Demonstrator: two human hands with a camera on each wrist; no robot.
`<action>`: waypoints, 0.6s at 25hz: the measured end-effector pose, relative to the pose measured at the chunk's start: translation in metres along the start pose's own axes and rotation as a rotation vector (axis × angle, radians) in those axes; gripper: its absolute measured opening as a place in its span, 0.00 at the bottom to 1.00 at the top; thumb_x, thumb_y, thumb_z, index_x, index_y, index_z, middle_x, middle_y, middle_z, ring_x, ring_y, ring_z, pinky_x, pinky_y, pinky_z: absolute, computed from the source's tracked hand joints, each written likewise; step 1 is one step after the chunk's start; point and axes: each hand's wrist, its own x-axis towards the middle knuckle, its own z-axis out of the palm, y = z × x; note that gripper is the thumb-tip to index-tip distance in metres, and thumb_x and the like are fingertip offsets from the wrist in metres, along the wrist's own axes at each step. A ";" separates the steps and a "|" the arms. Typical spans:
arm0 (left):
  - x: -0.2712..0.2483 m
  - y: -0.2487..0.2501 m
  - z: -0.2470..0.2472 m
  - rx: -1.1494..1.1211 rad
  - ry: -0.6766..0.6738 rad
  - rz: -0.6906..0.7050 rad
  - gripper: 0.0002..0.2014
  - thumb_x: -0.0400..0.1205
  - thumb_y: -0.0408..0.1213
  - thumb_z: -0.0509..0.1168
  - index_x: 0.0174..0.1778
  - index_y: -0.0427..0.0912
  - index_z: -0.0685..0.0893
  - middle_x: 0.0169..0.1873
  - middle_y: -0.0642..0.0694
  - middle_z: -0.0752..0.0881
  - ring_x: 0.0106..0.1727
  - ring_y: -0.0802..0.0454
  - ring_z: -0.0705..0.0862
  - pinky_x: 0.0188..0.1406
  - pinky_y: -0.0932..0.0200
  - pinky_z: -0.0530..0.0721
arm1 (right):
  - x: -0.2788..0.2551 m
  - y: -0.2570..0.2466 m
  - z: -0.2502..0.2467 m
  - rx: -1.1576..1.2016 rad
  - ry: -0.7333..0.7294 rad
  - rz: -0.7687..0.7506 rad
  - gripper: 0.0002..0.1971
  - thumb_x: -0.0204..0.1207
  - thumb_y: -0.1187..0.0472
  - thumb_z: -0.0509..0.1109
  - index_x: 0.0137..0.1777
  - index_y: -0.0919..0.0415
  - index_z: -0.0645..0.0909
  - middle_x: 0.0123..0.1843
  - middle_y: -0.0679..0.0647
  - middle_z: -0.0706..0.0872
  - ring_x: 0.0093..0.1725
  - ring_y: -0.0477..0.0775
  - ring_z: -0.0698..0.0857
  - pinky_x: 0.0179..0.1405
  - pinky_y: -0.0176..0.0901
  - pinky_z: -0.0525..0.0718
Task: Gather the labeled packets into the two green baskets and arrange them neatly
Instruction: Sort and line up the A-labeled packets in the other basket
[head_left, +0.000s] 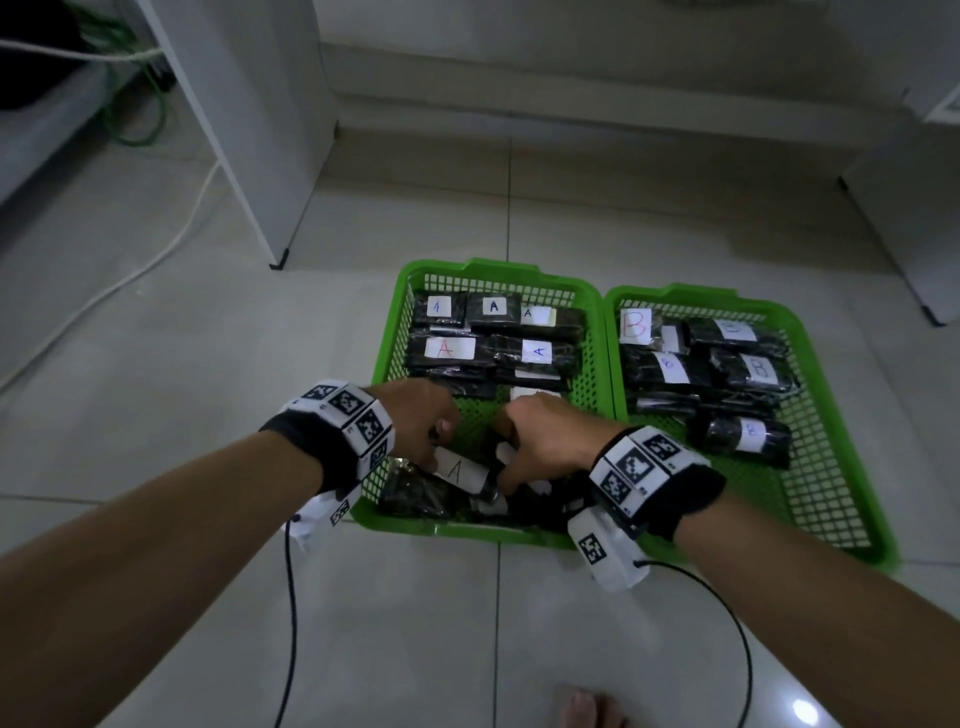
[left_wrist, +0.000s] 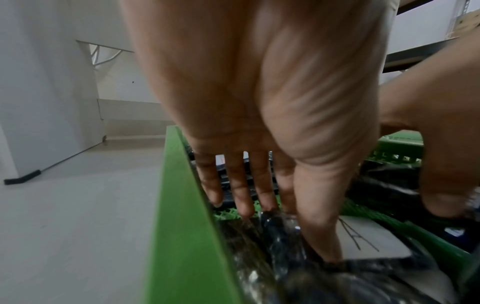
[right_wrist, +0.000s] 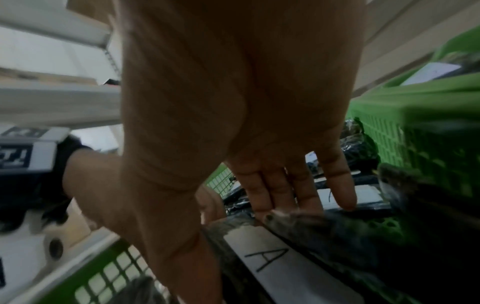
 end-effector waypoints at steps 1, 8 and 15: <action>-0.001 0.000 -0.001 -0.009 -0.002 0.002 0.18 0.71 0.47 0.79 0.55 0.47 0.88 0.52 0.51 0.84 0.55 0.49 0.84 0.55 0.52 0.84 | -0.002 0.003 -0.003 0.074 -0.003 0.001 0.25 0.57 0.42 0.87 0.46 0.56 0.82 0.45 0.52 0.84 0.43 0.54 0.84 0.33 0.46 0.81; -0.001 0.000 -0.005 -0.224 0.079 0.021 0.07 0.80 0.43 0.71 0.50 0.46 0.90 0.48 0.54 0.88 0.53 0.55 0.86 0.55 0.58 0.84 | -0.024 0.039 -0.047 0.834 0.300 0.012 0.17 0.75 0.56 0.79 0.62 0.43 0.85 0.54 0.59 0.90 0.48 0.58 0.92 0.51 0.54 0.90; 0.023 0.022 -0.028 -0.561 0.355 -0.021 0.07 0.84 0.35 0.64 0.52 0.43 0.88 0.43 0.53 0.90 0.42 0.59 0.89 0.42 0.66 0.85 | -0.013 0.062 -0.047 0.497 0.452 0.100 0.26 0.66 0.62 0.84 0.63 0.53 0.80 0.55 0.49 0.85 0.53 0.49 0.86 0.39 0.35 0.80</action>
